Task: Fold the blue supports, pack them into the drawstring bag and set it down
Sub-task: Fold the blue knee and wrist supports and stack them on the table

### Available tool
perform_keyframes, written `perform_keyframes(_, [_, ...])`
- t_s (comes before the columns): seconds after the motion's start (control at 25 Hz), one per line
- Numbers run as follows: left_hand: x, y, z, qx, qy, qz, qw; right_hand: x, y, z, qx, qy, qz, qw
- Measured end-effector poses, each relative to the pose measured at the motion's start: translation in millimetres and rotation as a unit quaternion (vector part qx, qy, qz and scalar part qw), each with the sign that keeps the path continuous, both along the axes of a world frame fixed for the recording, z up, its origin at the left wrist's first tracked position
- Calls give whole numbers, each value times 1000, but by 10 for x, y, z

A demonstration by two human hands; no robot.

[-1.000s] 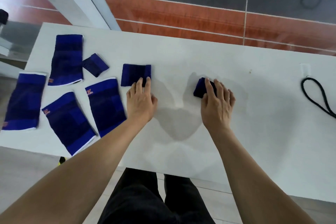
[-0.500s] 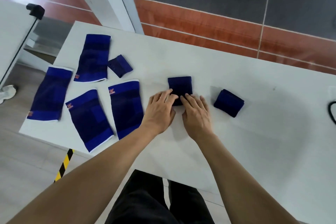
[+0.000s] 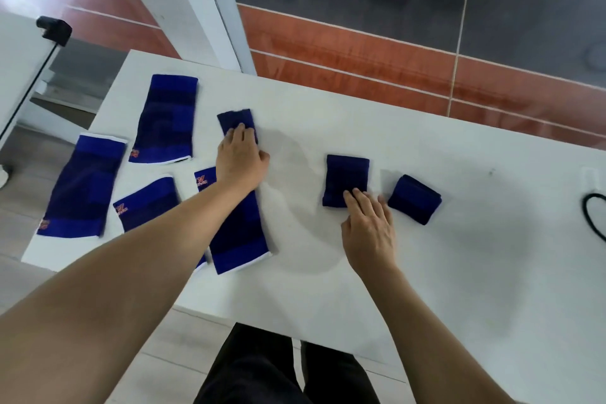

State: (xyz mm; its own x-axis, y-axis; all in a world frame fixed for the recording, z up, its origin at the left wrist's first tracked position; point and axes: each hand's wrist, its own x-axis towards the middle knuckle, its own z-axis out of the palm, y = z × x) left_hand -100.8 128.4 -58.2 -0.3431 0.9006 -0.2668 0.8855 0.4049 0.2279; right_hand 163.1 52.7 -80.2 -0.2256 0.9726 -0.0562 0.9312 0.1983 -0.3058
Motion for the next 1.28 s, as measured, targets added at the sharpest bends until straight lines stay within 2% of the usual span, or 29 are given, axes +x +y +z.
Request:
perform_keyframes(0.16, [508, -124, 60, 60, -66, -162, 983, 40, -10, 24, 1, -8, -21, 1000])
perform_keyframes(0.28, [777, -338, 12, 84, -79, -183, 976, 71, -29, 51, 4, -9, -34, 999])
perform_keyframes(0.44, [814, -528, -81, 126, -107, -132, 977, 148, -110, 52, 14, -8, -48, 999])
perform_keyframes(0.56, [866, -559, -3, 174, -180, -88, 964, 169, -142, 40, 18, -6, -61, 998])
perform_keyframes(0.64, [906, -597, 96, 192, -266, 1, 945, 160, -155, 42, 29, -2, -64, 998])
perform_keyframes(0.76, [909, -706, 215, 196, -361, 177, 894, 90, -160, 73, 45, 24, -47, 998])
perform_keyframes(0.84, [893, -787, 255, 181, -399, 231, 869, -7, -135, 117, 44, 48, -15, 998])
perform_keyframes(0.88, [889, -827, 268, 170, -403, 229, 870, -62, -123, 140, 39, 56, 11, 998])
perform_keyframes(0.96, [853, -892, 256, 161, -364, 185, 899, -167, -115, 166, 19, 57, 72, 996])
perform_keyframes(1.0, [819, -909, 231, 164, -308, 146, 926, -212, -118, 162, 7, 47, 94, 994])
perform_keyframes(1.08, [727, -911, 132, 170, -132, 43, 976, -268, -127, 127, -13, 18, 108, 994])
perform_keyframes(1.16, [655, -911, 66, 173, -11, -60, 983, -295, -135, 100, -13, -3, 103, 995])
perform_keyframes(1.28, [630, -994, -26, 121, 20, -153, 981, -306, -134, 98, -5, -10, 104, 995])
